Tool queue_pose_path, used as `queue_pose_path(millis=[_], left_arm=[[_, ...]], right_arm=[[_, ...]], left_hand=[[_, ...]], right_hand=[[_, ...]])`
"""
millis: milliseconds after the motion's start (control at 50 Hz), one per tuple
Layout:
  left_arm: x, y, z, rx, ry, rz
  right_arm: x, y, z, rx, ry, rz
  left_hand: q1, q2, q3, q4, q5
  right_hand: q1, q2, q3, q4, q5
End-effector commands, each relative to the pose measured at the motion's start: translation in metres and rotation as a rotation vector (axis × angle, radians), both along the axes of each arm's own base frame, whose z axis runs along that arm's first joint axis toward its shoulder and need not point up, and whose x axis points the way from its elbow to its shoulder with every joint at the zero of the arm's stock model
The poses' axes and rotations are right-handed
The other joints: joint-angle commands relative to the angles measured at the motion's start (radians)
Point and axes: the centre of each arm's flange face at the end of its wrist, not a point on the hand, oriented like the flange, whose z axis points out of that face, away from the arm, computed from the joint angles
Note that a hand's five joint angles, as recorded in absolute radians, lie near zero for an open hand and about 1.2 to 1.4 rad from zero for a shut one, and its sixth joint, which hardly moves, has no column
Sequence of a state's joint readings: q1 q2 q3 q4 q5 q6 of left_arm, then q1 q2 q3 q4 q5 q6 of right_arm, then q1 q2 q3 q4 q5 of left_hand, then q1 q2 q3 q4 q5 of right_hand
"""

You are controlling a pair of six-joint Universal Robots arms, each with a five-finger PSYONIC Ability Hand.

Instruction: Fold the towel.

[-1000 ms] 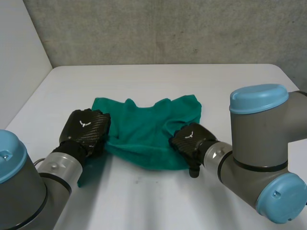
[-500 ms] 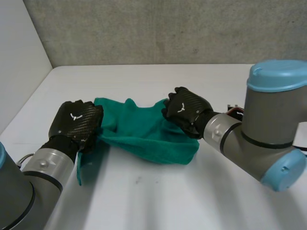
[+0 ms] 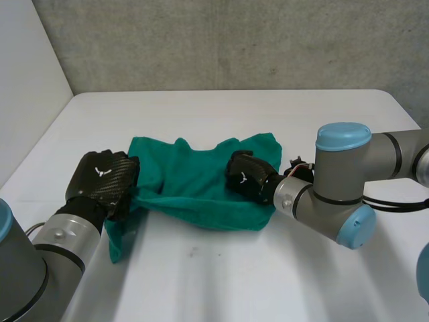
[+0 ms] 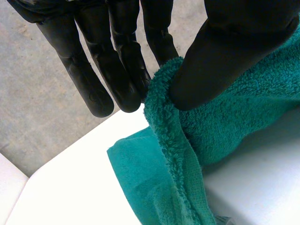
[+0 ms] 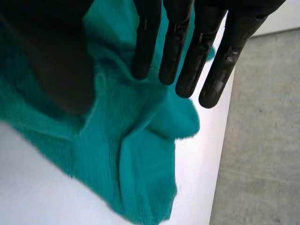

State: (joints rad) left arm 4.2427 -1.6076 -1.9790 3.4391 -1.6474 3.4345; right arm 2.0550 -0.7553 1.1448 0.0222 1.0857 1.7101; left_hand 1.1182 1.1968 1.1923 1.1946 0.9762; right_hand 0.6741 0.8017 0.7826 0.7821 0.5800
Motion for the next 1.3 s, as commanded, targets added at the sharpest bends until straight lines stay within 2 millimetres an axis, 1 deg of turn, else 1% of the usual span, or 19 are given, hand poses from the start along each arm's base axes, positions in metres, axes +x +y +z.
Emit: queue_pose_path(millis=[20, 80, 100, 140, 240, 320, 420, 460, 540, 580, 640, 760, 820, 860, 880, 920, 1020, 1160, 1300], left_arm=[[0.003, -0.005, 0.002, -0.006, 0.003, 0.016], [0.003, -0.007, 0.004, -0.012, 0.003, 0.020], [0.003, -0.007, 0.005, -0.016, 0.003, 0.020], [0.004, -0.007, 0.005, -0.018, 0.004, 0.023], [0.006, -0.011, 0.009, -0.029, 0.011, 0.037], [0.007, -0.010, 0.013, -0.039, 0.014, 0.038], [0.007, -0.007, 0.012, -0.035, 0.012, 0.030], [0.006, -0.003, 0.010, -0.023, 0.005, 0.021], [0.004, 0.001, 0.003, 0.011, -0.010, 0.007], [0.001, -0.001, -0.013, 0.062, -0.037, 0.002], [-0.002, -0.008, -0.030, 0.113, -0.066, 0.003], [-0.008, -0.028, -0.041, 0.131, -0.078, 0.019], [-0.007, -0.039, -0.042, 0.125, -0.087, 0.032], [-0.005, -0.043, -0.043, 0.122, -0.091, 0.041], [-0.004, -0.044, -0.045, 0.128, -0.101, 0.047], [-0.002, -0.044, -0.048, 0.134, -0.115, 0.048], [0.001, -0.040, -0.051, 0.145, -0.148, 0.049], [0.012, -0.037, -0.049, 0.170, -0.138, 0.083], [0.020, -0.027, -0.054, 0.300, -0.058, 0.128]], right_arm=[[-0.003, -0.037, 0.033, -0.101, -0.111, -0.185], [-0.009, -0.048, 0.073, -0.116, -0.262, -0.280], [-0.014, -0.052, 0.097, -0.098, -0.370, -0.340], [-0.024, -0.055, 0.120, -0.080, -0.455, -0.402], [-0.074, -0.054, 0.145, 0.008, -0.479, -0.673], [-0.102, -0.034, 0.134, 0.145, -0.322, -0.836], [-0.118, -0.005, 0.126, 0.278, -0.192, -0.911], [-0.129, 0.028, 0.120, 0.388, -0.097, -0.925], [-0.131, 0.054, 0.105, 0.473, -0.047, -0.877], [-0.130, 0.064, 0.097, 0.524, -0.036, -0.839], [-0.128, 0.064, 0.095, 0.534, -0.051, -0.821], [-0.121, 0.051, 0.096, 0.468, -0.128, -0.787], [-0.116, 0.032, 0.095, 0.464, -0.235, -0.810], [-0.119, 0.019, 0.091, 0.484, -0.310, -0.849], [-0.120, 0.015, 0.090, 0.489, -0.333, -0.860], [-0.123, 0.008, 0.087, 0.494, -0.368, -0.881], [-0.135, -0.016, 0.082, 0.453, -0.484, -0.927], [-0.144, -0.028, 0.078, 0.409, -0.528, -0.947], [-0.149, -0.022, 0.066, 0.441, -0.505, -0.969]], left_hand=[[0.278, 0.199, 0.204, 0.202, 0.246], [0.278, 0.199, 0.204, 0.202, 0.246], [0.278, 0.199, 0.204, 0.202, 0.246], [0.278, 0.199, 0.204, 0.202, 0.246], [0.278, 0.199, 0.204, 0.202, 0.246], [0.278, 0.199, 0.204, 0.202, 0.246], [0.278, 0.199, 0.204, 0.202, 0.246], [0.278, 0.199, 0.204, 0.202, 0.246], [0.278, 0.199, 0.204, 0.202, 0.246], [0.278, 0.199, 0.204, 0.202, 0.246], [0.278, 0.199, 0.204, 0.202, 0.246], [0.278, 0.199, 0.204, 0.202, 0.246], [0.235, 0.156, 0.161, 0.158, 0.202], [0.056, -0.022, -0.018, -0.020, 0.024], [-0.238, -0.317, -0.312, -0.315, -0.271], [-0.528, -0.606, -0.602, -0.604, -0.560], [-0.884, -0.962, -0.958, -0.960, -0.916], [-0.887, -0.966, -0.961, -0.964, -0.920], [-0.849, -0.928, -0.923, -0.925, -0.881]], right_hand=[[0.722, 0.595, 0.614, 0.614, 0.642], [0.722, 0.595, 0.614, 0.614, 0.642], [0.722, 0.595, 0.614, 0.614, 0.642], [0.722, 0.595, 0.614, 0.614, 0.642], [0.722, 0.595, 0.614, 0.614, 0.642], [0.722, 0.595, 0.614, 0.614, 0.642], [0.722, 0.595, 0.614, 0.614, 0.642], [0.722, 0.595, 0.614, 0.614, 0.642], [0.722, 0.595, 0.614, 0.614, 0.642], [0.722, 0.595, 0.614, 0.614, 0.642], [0.722, 0.595, 0.614, 0.614, 0.642], [0.722, 0.595, 0.614, 0.614, 0.642], [0.722, 0.595, 0.614, 0.614, 0.642], [0.722, 0.595, 0.614, 0.614, 0.642], [0.722, 0.595, 0.614, 0.614, 0.642], [0.722, 0.595, 0.614, 0.614, 0.642], [0.722, 0.595, 0.614, 0.614, 0.642], [0.722, 0.595, 0.614, 0.614, 0.642], [0.722, 0.595, 0.614, 0.614, 0.642]])
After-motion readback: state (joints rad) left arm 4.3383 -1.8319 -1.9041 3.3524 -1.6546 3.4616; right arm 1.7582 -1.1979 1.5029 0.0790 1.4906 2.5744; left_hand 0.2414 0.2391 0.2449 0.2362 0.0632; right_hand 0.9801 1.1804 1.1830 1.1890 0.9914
